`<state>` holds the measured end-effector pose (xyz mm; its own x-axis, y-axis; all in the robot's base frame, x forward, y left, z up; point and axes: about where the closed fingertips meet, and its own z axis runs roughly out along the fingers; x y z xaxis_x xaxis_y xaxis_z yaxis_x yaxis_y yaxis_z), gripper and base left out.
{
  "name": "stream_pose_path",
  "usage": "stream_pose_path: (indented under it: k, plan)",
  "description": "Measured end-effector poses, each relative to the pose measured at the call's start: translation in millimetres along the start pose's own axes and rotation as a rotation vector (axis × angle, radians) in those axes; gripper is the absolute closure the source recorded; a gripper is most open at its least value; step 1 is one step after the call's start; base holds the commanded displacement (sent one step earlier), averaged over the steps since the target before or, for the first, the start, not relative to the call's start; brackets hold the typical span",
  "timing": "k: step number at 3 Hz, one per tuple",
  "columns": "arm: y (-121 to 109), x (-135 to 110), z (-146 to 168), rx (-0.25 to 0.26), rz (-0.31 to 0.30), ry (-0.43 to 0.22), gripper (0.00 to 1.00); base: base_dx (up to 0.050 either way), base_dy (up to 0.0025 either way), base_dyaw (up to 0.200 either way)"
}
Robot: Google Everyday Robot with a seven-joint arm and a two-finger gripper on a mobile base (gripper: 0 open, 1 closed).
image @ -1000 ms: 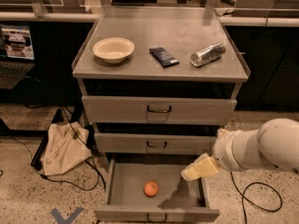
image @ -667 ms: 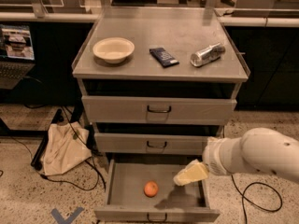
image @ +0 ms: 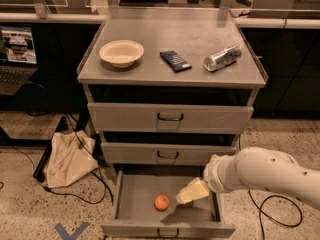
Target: Pick orange from bottom drawer and place on counter
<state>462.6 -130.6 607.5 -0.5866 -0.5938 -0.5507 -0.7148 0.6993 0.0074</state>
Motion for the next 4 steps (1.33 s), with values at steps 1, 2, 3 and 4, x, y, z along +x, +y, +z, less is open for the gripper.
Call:
stream_pose_path:
  k: [1,2,3,4]
  plan:
    - [10,8,37,-0.041,-0.009,0.068,0.0,0.0,0.0,0.0]
    - [11,7,38,-0.042,-0.011,0.068,0.0,0.0,0.0,0.0]
    - [14,17,54,-0.12,0.007,0.066,0.0,0.0,0.0,0.0]
    - [26,29,96,-0.286,-0.012,0.056,0.0,0.0,0.0,0.0]
